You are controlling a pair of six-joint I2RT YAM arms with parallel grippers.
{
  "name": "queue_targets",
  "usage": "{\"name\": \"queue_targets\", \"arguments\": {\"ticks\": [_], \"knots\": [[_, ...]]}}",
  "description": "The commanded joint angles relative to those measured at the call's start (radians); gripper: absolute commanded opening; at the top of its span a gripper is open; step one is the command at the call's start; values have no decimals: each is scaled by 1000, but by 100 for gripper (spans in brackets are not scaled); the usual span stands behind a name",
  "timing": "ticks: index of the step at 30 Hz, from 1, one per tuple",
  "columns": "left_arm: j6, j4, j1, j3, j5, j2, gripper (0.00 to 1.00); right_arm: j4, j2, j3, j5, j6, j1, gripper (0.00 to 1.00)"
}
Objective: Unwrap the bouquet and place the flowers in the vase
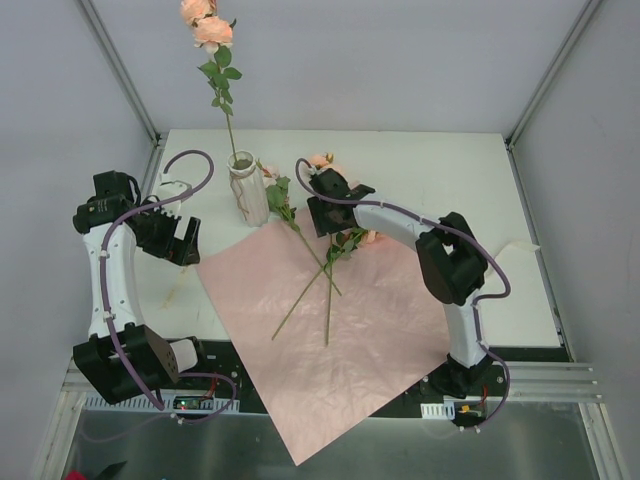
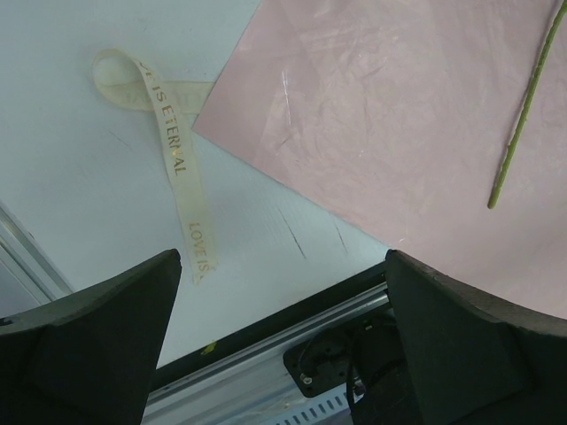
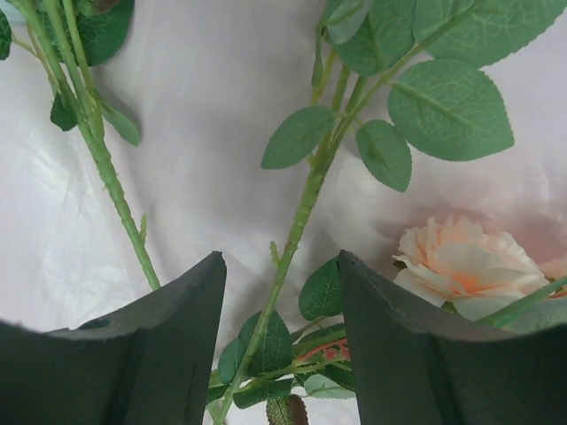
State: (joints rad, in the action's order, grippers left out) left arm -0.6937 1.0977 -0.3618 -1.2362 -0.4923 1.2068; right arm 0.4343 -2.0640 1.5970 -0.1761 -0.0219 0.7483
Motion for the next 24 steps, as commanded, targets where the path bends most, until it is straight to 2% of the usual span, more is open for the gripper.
{"name": "queue_targets", "arguments": {"ticks": [1, 12, 14, 17, 18, 20, 24], "knots": [[-23, 11, -11, 11, -8, 13, 99, 15, -19, 52, -42, -29, 0, 57], [-23, 13, -11, 17, 0, 2, 99, 1, -153, 149, -3, -70, -41, 52], [-26, 13, -11, 17, 0, -7, 99, 0, -159, 156, -5, -78, -47, 45], [-27, 16, -9, 14, 1, -12, 99, -8, -153, 162, 7, -99, -59, 27], [-29, 19, -11, 12, 3, -13, 99, -22, -144, 159, 10, -113, -64, 16], [-30, 22, -11, 7, 6, -15, 99, -46, -102, 132, 12, -124, -63, 3], [-30, 22, -9, 1, 11, -21, 99, -115, 4, 83, 13, -159, -69, 1]]}}
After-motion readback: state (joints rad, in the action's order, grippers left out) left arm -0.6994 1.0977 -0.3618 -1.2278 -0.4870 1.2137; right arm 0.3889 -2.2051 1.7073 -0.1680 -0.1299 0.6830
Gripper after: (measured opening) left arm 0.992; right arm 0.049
